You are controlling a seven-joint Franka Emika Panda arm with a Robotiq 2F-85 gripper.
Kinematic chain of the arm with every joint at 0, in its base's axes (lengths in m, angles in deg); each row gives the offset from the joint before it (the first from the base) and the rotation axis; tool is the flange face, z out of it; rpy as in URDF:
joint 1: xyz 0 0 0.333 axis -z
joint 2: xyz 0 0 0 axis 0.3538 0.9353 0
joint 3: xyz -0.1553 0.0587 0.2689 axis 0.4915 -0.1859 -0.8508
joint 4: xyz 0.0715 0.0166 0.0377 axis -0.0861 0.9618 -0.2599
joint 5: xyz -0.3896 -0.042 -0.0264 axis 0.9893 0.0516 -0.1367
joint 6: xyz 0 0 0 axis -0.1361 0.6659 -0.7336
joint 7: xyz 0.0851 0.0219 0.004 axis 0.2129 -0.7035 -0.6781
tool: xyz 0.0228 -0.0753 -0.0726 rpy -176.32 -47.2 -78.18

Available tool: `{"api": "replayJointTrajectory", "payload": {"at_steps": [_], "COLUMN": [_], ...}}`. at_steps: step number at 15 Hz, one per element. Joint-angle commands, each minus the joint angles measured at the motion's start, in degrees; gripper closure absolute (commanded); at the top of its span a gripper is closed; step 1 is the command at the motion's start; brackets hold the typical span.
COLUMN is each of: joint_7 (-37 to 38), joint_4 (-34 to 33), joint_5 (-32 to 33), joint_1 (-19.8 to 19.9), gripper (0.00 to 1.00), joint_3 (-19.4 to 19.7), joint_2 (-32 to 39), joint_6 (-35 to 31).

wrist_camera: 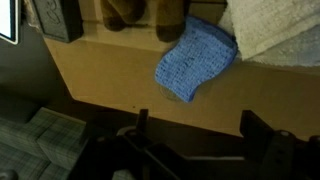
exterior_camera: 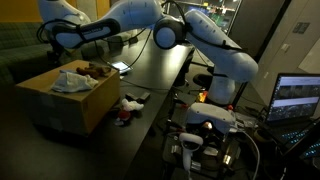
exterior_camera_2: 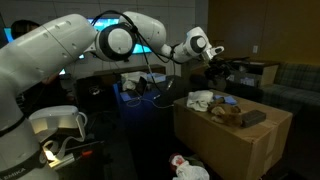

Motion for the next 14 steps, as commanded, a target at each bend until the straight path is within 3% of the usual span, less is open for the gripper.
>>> {"api": "replayJointTrajectory", "payload": {"at_steps": [1,9,11,14], "joint_7": [-6.1,-18.1,-19.8,-21.6], "joint_4": [5.2,25.5,31.1,39.1], "joint_5": [-2.8,-10.0,-11.3,-13.1], "joint_1": [1.4,6.5,7.8,7.2], "gripper": [0.00,0.00,0.00,0.00], "joint_3": [-4.2,-13.8,-15.0,-13.5], "joint_2": [-7.4,-22.5,-25.4,-28.3], "joint_6": [1.4,1.1,0.9,-1.3]}}
